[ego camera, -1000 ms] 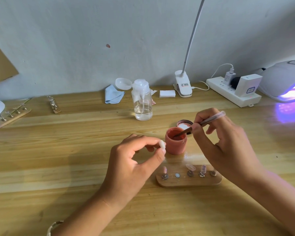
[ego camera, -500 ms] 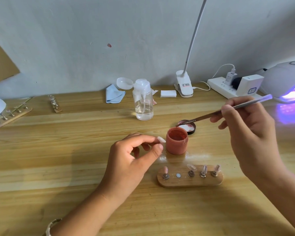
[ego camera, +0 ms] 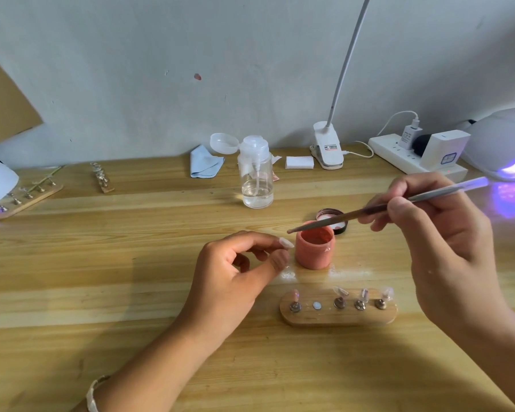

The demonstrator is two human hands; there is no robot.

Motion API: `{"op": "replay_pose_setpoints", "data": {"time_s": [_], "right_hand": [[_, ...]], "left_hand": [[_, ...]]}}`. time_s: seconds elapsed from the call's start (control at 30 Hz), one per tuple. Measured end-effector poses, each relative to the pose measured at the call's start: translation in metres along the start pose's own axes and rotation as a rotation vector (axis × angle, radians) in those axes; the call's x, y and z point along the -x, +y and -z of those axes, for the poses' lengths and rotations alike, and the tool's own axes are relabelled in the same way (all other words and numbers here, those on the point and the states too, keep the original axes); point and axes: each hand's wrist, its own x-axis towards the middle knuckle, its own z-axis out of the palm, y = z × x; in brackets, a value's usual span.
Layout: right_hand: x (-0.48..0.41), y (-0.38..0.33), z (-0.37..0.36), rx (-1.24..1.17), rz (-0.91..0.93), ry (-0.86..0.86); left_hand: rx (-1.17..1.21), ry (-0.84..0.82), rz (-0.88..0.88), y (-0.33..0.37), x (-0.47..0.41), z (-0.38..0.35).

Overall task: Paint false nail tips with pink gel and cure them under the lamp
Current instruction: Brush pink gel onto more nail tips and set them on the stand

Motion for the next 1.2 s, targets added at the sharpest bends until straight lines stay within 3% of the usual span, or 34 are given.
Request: {"op": "replay_pose_setpoints", "data": {"time_s": [0.23, 1.2], "right_hand": [[0.0019, 0.0006, -0.0013, -0.035, 0.002, -0.078], [0.0031, 0.0017, -0.0022, 0.021, 0.012, -0.091]], "left_hand": [[0.005, -0.011, -0.007, 0.0004, 0.0004, 0.0005], [0.021, -0.023, 0.003, -0.0041, 0.0002, 0.0008]]}}
